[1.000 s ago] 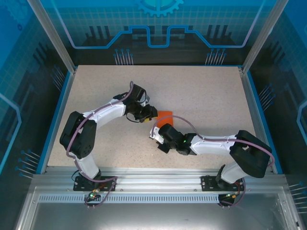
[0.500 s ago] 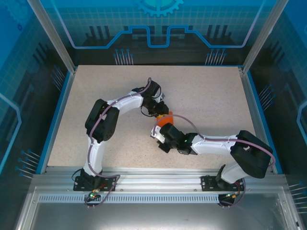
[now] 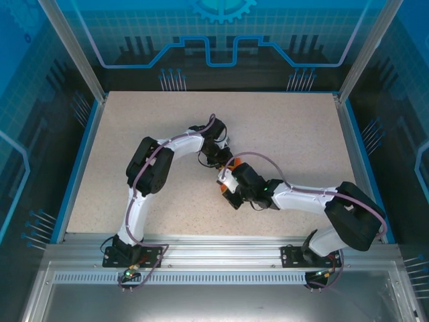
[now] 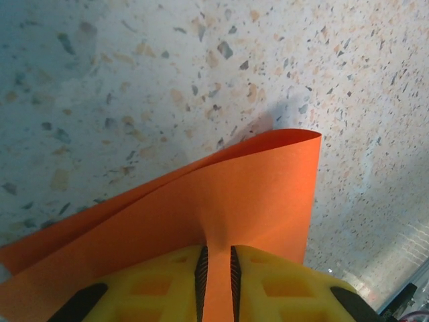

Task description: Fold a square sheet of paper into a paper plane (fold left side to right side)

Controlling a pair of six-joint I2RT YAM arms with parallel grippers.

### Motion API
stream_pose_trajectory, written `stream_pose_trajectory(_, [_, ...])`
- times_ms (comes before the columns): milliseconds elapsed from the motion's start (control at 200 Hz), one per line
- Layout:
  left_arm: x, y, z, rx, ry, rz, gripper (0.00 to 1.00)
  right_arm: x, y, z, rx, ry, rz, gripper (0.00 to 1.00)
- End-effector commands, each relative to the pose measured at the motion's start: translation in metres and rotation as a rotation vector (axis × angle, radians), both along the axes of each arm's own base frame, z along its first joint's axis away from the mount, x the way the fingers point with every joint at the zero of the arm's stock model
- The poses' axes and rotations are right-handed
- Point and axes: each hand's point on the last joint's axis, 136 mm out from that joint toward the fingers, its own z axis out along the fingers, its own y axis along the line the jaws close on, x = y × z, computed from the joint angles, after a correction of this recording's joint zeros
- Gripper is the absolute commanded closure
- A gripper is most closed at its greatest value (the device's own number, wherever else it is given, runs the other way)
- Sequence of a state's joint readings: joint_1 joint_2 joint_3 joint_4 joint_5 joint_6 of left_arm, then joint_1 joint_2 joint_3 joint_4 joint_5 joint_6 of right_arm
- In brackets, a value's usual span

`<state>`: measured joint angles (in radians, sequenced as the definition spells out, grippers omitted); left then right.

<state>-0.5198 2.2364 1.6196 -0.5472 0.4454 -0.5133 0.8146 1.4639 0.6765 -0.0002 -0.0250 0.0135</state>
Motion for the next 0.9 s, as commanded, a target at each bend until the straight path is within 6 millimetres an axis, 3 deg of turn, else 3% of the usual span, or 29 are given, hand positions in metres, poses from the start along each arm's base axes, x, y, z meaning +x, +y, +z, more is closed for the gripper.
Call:
stream_pose_trajectory(0, [-0.013,0.006,-0.026,0.079,0.041,-0.038,0.79,-0.001,0.001,0.014,0.102,0.128,-0.011,1.0])
stream_pose_trajectory(330, [-0.013,0.006,-0.033,0.103,0.045,-0.051,0.81,0.025,-0.03,0.002,0.195,0.329,-0.153,1.0])
stream_pose_trajectory(895, [-0.015,0.006,-0.038,0.126,0.047,-0.062,0.83,0.064,-0.053,-0.02,0.212,0.464,-0.297,1.0])
